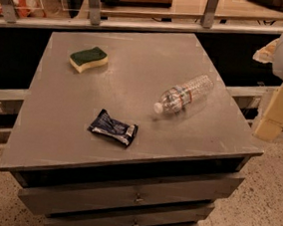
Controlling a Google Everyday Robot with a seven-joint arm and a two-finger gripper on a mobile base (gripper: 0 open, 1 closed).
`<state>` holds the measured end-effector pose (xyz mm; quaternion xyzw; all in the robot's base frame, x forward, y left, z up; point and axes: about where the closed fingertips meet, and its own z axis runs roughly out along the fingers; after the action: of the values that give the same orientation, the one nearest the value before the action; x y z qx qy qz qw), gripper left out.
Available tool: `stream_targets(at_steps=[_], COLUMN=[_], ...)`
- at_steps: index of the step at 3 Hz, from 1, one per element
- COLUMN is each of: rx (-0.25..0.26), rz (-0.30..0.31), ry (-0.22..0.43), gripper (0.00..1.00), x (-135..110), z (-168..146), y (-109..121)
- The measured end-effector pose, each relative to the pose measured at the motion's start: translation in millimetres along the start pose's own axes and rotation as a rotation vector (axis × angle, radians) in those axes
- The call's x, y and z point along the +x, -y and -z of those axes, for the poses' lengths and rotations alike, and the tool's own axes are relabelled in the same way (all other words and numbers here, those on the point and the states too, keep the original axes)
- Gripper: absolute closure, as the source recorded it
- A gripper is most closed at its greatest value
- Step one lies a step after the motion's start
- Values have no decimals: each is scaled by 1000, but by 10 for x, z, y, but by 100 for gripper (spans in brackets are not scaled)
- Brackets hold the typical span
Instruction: Move water bottle near sponge
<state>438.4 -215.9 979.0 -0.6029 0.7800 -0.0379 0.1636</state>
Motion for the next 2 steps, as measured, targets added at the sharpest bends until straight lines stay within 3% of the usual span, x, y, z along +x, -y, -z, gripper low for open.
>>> stream_targets(at_steps=[1, 2], rx=[4, -15], rz=[-1, 9], ry=[-1, 33], gripper=[0, 0], x=[-1, -18], z=[5, -58], y=[8, 205])
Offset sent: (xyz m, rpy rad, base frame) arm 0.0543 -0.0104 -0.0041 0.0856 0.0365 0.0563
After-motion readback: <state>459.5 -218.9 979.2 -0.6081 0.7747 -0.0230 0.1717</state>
